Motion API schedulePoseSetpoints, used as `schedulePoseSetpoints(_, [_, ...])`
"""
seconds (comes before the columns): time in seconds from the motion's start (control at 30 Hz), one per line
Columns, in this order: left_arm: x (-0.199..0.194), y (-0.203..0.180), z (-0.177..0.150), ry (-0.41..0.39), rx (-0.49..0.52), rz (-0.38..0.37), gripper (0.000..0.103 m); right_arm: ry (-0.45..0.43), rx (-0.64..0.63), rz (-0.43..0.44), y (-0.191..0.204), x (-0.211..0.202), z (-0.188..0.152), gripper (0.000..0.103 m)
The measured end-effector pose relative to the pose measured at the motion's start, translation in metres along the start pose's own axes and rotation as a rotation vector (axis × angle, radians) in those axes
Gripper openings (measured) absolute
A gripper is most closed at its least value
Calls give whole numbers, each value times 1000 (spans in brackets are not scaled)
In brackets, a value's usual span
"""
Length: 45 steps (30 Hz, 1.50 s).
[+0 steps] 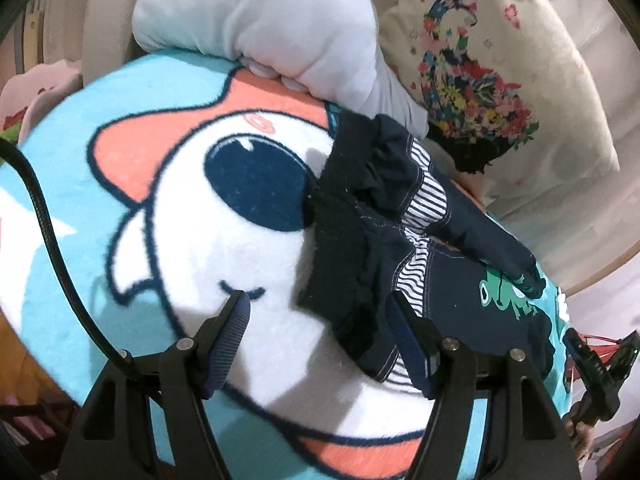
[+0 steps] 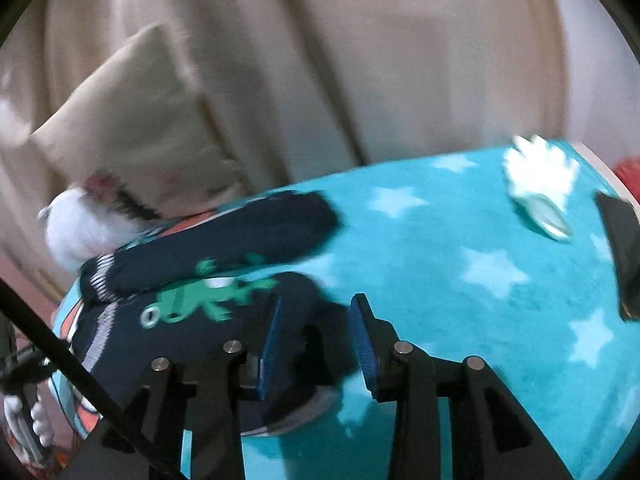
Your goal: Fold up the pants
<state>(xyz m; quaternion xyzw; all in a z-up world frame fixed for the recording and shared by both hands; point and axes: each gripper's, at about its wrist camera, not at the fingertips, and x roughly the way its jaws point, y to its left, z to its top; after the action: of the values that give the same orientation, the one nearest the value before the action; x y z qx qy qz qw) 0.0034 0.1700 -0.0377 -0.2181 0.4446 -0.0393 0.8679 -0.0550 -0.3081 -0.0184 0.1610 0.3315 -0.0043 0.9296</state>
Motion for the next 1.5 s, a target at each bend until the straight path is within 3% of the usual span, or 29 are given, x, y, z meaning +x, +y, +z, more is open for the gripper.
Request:
schedulePoseSetpoints(0.17, [-3,-15,-3,-15,58,-49,69,78,5,215,35,21,-7,43])
schedulePoseSetpoints(0.27, [11,-28,-6,-2,100,-55,70,142,-2,270,50,44,-20,43])
schedulePoseSetpoints(0.37, [36,-23,-6,61,56,3,69,193,16,241,52,61,-32,43])
schedulePoseSetpoints(0.47, [33,-20,-7,50,72,-17,70,183,73,226,35,60,-36,40])
schedulePoseSetpoints(0.57, [28,-13,-6,53,76,-50,70,146,99,109,12,48,-28,40])
schedulePoseSetpoints(0.63, [20,-11,-4,40,91,-53,70,148,122,104,-4,41,-23,39])
schedulePoseSetpoints(0.73, [6,-14,6,8,127,-65,70,128,103,17,-9,28,-9,44])
schedulePoseSetpoints(0.9, [0,-33,42,-26,194,-51,71,64,38,17,1,18,38,60])
schedulePoseSetpoints(0.97, [2,-48,57,-31,244,-48,73,62,-26,16,11,26,56,66])
schedulePoseSetpoints(1.2, [43,-91,109,20,380,-60,75,163,-166,-53,28,101,103,66])
schedulePoseSetpoints(1.33, [84,-108,130,97,428,-102,75,232,-241,-41,38,143,125,66])
schedulePoseSetpoints(1.5, [143,-137,140,244,548,-156,75,360,-345,49,53,192,131,66])
